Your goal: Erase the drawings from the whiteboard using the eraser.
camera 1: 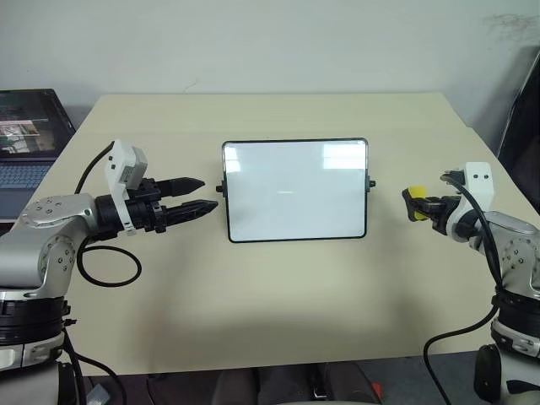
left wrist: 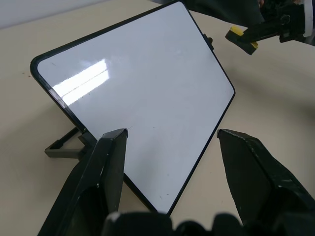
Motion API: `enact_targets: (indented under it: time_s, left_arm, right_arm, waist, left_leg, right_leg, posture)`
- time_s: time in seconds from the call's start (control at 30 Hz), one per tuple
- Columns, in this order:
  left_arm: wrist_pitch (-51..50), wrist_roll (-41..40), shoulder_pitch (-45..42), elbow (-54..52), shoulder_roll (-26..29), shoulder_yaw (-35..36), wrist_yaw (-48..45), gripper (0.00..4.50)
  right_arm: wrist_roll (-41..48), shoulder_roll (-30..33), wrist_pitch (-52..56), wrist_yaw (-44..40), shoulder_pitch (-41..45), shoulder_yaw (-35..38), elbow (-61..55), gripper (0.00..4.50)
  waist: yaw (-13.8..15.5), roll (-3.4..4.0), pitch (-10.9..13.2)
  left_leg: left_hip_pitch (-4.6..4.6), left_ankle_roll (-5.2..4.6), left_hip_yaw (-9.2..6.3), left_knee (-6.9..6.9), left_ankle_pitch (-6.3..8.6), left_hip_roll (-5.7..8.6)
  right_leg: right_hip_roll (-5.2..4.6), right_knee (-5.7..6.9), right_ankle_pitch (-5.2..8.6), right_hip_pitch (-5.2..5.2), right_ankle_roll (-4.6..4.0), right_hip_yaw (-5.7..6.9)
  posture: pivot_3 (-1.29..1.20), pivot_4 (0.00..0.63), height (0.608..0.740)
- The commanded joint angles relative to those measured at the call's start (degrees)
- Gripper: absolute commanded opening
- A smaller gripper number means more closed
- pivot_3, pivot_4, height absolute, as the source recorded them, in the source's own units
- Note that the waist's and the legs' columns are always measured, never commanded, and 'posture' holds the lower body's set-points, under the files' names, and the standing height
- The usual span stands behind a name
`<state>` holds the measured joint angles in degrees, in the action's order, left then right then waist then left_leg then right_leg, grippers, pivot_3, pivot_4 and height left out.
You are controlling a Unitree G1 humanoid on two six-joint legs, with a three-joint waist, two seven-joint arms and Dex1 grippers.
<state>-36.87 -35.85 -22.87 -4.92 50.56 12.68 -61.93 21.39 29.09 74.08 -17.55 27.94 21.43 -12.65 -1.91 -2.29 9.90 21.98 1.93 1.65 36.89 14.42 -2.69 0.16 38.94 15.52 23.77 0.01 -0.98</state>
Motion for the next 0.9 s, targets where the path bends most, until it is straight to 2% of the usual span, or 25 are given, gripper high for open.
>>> enact_targets:
  time_s: [0.03, 0.13, 0.3, 0.47, 0.6, 0.73, 0.83, 0.9]
  left_arm:
    - [1.02, -0.09, -0.50, -0.97, 0.41, 0.84, -0.19, 3.14]
    - [1.12, 0.13, 0.18, -1.07, 0.56, 1.15, 0.01, 3.14]
    - [1.28, 0.05, 1.34, -1.48, 0.56, 1.69, 0.12, 3.14]
    - [3.07, 1.18, 2.02, -0.81, 0.17, 2.32, 1.27, 3.14]
    - [4.66, 1.71, 2.99, -0.47, -0.10, 3.48, 2.80, 3.14]
    - [8.94, 3.48, 3.51, 1.17, -1.52, 6.48, 6.98, 3.14]
    - [16.45, 10.33, 1.15, 6.46, -5.13, 8.06, 18.28, 3.14]
    - [19.98, 13.50, -0.24, 9.52, -6.85, 8.36, 23.14, 3.14]
  right_arm:
    - [-0.95, 2.40, 2.83, 1.27, 0.25, -0.53, 0.82, 0.96]
    - [-0.89, 4.49, 6.37, 0.98, -0.01, -1.64, 2.65, 0.96]
    - [-0.49, 5.66, 7.66, 0.76, 0.02, -1.41, 4.31, 2.60]
    - [-0.84, 7.07, 6.83, 0.61, 1.23, -2.21, 4.18, 4.44]
    - [-1.34, 8.02, 5.65, 1.56, 5.21, -0.68, 4.13, 4.48]
    - [-2.39, 5.50, -2.18, 3.75, 8.80, 1.04, 4.93, 4.48]
    - [-5.74, 0.71, -18.80, 6.42, 6.92, -0.20, 7.28, 4.48]
    - [-6.12, -1.87, -25.65, 6.69, 6.00, 0.15, 8.59, 4.48]
  waist:
    - [0.06, 0.00, 0.00]
    - [0.08, -0.01, 0.00]
    - [0.07, -0.01, 0.00]
    - [0.06, 0.00, 0.00]
    - [-0.07, 0.00, 0.00]
    - [-0.06, -0.01, 0.00]
    - [0.13, -0.06, -0.04]
    - [0.14, -0.05, -0.03]
  left_leg:
    - [0.02, 0.00, 0.01, 0.00, 0.00, 0.00]
    - [0.06, 0.00, 0.02, -0.01, 0.00, 0.00]
    - [0.06, -0.01, 0.00, -0.01, 0.01, 0.00]
    - [0.05, -0.01, 0.00, -0.02, 0.01, 0.00]
    - [0.05, -0.01, 0.00, -0.02, 0.01, 0.00]
    - [0.05, -0.01, 0.00, -0.03, 0.01, 0.00]
    - [0.06, -0.01, 0.02, -0.06, 0.01, -0.02]
    - [0.08, -0.01, 0.04, -0.03, 0.01, -0.01]
  right_leg:
    - [0.00, -0.03, 0.00, 0.00, 0.00, 0.00]
    - [0.00, -0.04, 0.03, 0.01, 0.05, 0.00]
    - [-0.01, -0.05, 0.04, 0.01, 0.06, 0.00]
    - [-0.01, -0.06, 0.04, 0.02, 0.06, 0.02]
    - [-0.01, -0.05, 0.04, 0.04, 0.06, -0.02]
    - [-0.01, -0.05, 0.04, 0.08, 0.07, -0.04]
    - [-0.01, -0.09, 0.04, 0.04, 0.06, 0.03]
    - [-0.02, -0.07, 0.03, 0.04, 0.07, 0.03]
  posture:
    - [0.00, 0.150, 0.740]
    - [0.00, 0.150, 0.740]
    - [0.00, 0.150, 0.740]
    - [0.00, 0.150, 0.740]
    - [0.00, 0.150, 0.740]
    - [0.00, 0.150, 0.740]
    - [0.00, 0.150, 0.740]
    - [0.00, 0.150, 0.740]
